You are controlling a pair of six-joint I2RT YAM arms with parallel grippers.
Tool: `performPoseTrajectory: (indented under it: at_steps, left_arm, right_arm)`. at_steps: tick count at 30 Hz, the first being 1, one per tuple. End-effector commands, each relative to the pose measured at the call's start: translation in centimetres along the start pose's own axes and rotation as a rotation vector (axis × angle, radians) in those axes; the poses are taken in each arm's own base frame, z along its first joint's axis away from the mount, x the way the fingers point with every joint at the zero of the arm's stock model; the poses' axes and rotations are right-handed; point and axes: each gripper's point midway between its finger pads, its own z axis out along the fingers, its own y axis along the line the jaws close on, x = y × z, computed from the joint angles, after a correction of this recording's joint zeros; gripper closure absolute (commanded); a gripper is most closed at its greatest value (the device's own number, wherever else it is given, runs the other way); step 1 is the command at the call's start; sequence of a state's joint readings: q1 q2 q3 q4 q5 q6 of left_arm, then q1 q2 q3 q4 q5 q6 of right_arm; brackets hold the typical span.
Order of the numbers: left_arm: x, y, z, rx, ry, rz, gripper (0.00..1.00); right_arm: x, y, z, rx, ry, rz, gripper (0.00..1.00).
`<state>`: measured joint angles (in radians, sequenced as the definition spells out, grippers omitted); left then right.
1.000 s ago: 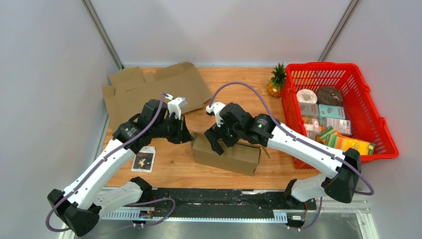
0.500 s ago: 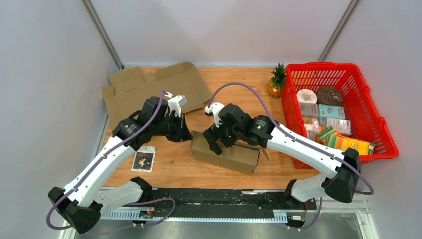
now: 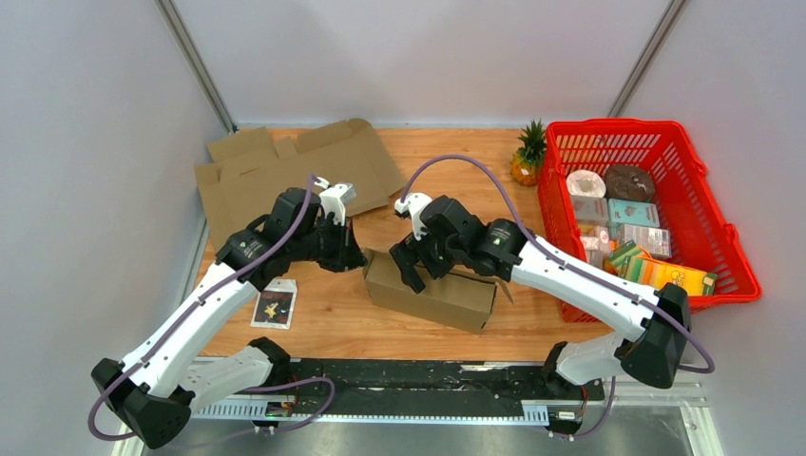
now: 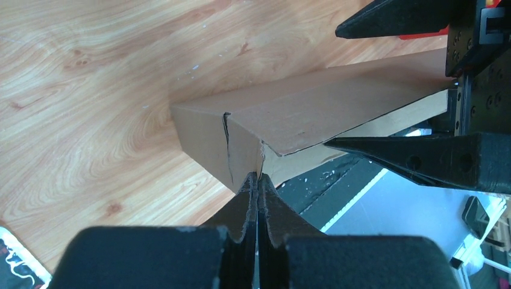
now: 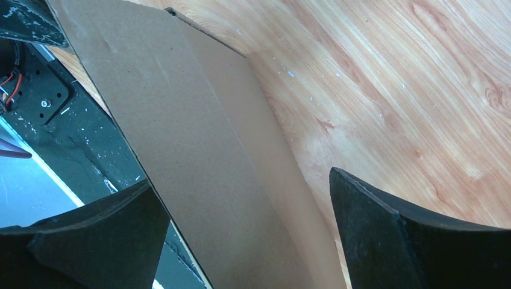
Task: Fold the paper box
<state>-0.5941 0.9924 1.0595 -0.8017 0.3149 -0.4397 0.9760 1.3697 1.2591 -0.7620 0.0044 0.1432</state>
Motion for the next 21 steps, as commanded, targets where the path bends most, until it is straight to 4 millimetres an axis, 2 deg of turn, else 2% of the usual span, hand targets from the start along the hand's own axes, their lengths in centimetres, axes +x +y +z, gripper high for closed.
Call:
performPoseTrajectory:
  at_steps: [1,5,6,7,10,11,14,17,20,21]
  left_arm:
    - [1.0,0.2,0.6,0.014,0.027,-0.004,1.00]
    - [0.6,0.2,0.3,0.002,0.019,-0.001,1.00]
    - [0.6,0.1,0.2,0.004,0.020,-0.001,1.00]
    - [0.4,0.0,0.2,0.008,0.017,-0.001,1.00]
    - [0.3,-0.3,0.0,0.015,0.021,0.004,1.00]
    - [0.3,-0.3,0.0,0.015,0.020,0.006,1.00]
    - [0.2,-0.2,-0.1,0.008,0.019,0.007,1.00]
    - [0.2,-0.3,-0.1,0.012,0.028,0.005,1.00]
    - [0.2,-0.3,0.0,0.011,0.035,0.001,1.00]
    - [0.2,-0.3,0.1,0.008,0.037,0.000,1.00]
  right_arm:
    - [0.2,-0.9,-1.1,0.031,-0.009,0.080,0.00]
    - [1.3,-2.9,-4.5,0.134,-0.022,0.186,0.00]
    - [2.4,-3.5,-5.0,0.170,-0.001,0.205,0.00]
    - [3.8,-4.4,-6.6,0.224,0.016,0.233,0.00]
    - [6.6,-6.2,-8.9,0.338,0.056,0.271,0.00]
    - [6.9,-6.5,-10.1,0.351,0.033,0.281,0.00]
    - [8.1,-7.0,-11.7,0.380,0.006,0.324,0.02]
    - [9.2,-7.0,-12.2,0.383,0.010,0.357,0.11]
    - [9.9,-6.8,-12.9,0.367,0.010,0.359,0.25]
    - [10.1,-6.8,-13.2,0.361,0.007,0.365,0.34]
